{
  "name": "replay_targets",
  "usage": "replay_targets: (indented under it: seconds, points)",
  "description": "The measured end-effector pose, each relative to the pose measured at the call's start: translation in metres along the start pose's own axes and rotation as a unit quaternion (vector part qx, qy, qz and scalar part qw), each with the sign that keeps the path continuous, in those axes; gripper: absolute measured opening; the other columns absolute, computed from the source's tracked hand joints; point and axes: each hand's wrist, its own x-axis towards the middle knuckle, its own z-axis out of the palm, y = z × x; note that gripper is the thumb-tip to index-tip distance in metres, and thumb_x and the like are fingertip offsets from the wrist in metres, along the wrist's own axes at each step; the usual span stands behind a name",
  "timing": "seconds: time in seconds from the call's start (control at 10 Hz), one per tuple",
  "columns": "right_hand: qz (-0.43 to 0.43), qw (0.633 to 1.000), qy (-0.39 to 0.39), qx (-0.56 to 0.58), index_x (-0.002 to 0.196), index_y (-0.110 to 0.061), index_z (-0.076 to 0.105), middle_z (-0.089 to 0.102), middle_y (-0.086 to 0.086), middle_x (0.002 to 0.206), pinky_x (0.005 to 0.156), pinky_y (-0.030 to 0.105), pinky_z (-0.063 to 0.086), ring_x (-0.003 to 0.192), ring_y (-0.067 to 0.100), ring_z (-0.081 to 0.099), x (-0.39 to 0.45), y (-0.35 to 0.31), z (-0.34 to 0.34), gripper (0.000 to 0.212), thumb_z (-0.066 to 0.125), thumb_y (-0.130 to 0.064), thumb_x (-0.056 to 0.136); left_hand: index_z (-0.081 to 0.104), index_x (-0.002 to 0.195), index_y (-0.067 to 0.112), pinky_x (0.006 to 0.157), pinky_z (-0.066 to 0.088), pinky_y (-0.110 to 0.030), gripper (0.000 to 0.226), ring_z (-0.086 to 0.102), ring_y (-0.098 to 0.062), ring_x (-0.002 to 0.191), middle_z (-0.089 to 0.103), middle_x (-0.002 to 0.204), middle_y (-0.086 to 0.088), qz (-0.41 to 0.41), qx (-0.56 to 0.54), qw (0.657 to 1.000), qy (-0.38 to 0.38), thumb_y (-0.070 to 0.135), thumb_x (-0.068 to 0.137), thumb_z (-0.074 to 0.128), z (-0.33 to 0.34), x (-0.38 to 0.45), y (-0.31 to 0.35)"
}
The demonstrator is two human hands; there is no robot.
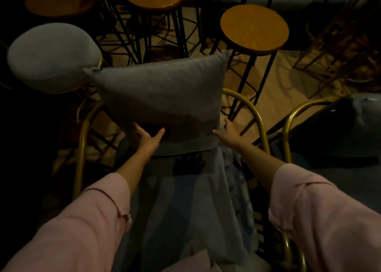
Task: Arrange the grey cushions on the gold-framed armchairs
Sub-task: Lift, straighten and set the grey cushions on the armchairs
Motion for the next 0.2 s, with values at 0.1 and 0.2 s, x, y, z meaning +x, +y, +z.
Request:
replay_targets:
  seconds: [0.1, 0.2]
  points:
    - [0.033, 0.999, 0.016, -0.024, 0.157, -0.013, 0.012, 0.029, 0.012, 0.16, 0.116, 0.048, 0.033, 0.145, 0.034, 0.031, -0.035, 0.036, -0.016, 0.091, 0.069, -0.033, 0.089, -0.019, 0.152, 0.015, 0.119, 0.016, -0.041, 0.109, 0.001, -0.033, 0.152, -0.011, 0.164, -0.017, -0.012, 0.016, 0.997, -0.07, 0.035, 0.089, 0.067, 0.03, -0.037, 0.011]
    - [0.042, 0.997, 0.037, -0.058, 0.156, -0.011, 0.016, 0.037, 0.014, 0.156, 0.112, 0.043, 0.037, 0.142, 0.035, 0.038, -0.065, 0.062, -0.034, 0.088, 0.069, -0.031, 0.089, -0.015, 0.154, 0.013, 0.12, 0.018, -0.04, 0.115, 0.006, -0.033, 0.152, -0.008, 0.164, -0.019, 0.036, 0.057, 0.988, -0.142, 0.029, 0.083, 0.075, 0.053, -0.067, 0.017]
